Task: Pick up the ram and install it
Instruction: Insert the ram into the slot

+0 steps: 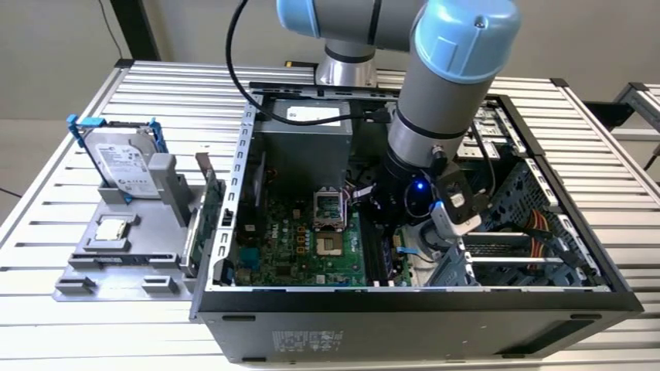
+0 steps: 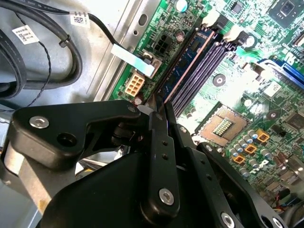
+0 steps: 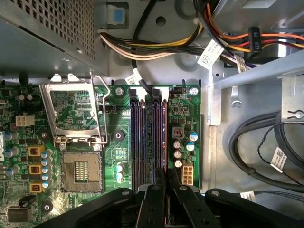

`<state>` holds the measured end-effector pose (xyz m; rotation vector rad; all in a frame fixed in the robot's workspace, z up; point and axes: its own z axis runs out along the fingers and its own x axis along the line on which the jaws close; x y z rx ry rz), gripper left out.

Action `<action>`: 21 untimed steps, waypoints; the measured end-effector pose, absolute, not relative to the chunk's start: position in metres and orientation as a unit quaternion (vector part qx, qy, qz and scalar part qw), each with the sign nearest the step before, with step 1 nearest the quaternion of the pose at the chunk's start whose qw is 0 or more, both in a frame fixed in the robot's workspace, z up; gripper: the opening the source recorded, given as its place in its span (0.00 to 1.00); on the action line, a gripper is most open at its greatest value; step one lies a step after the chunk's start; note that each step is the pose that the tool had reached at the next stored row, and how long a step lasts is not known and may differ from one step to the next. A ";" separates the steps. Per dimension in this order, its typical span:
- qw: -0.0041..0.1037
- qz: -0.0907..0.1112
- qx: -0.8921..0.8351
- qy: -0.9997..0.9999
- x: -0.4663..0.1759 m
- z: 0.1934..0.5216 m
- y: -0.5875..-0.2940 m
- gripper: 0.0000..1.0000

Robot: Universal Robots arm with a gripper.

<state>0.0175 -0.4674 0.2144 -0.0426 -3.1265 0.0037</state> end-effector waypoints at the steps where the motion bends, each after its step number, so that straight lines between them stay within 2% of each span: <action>1: 0.007 0.001 -0.013 -1.000 0.018 0.214 -0.467 0.00; 3: 0.007 0.001 -0.013 -1.000 0.018 0.214 -0.467 0.00; 4: 0.007 0.000 -0.013 -1.000 0.018 0.214 -0.467 1.00; 7: 0.007 0.001 -0.012 -1.000 0.018 0.215 -0.467 1.00; 14: 0.007 0.001 -0.011 -1.000 0.018 0.244 -0.467 1.00; 18: 0.007 0.000 -0.010 -1.000 0.018 0.247 -0.467 1.00; 19: 0.007 -0.001 -0.010 -1.000 0.018 0.247 -0.468 0.00; 21: 0.007 -0.001 -0.010 -1.000 0.018 0.247 -0.468 0.00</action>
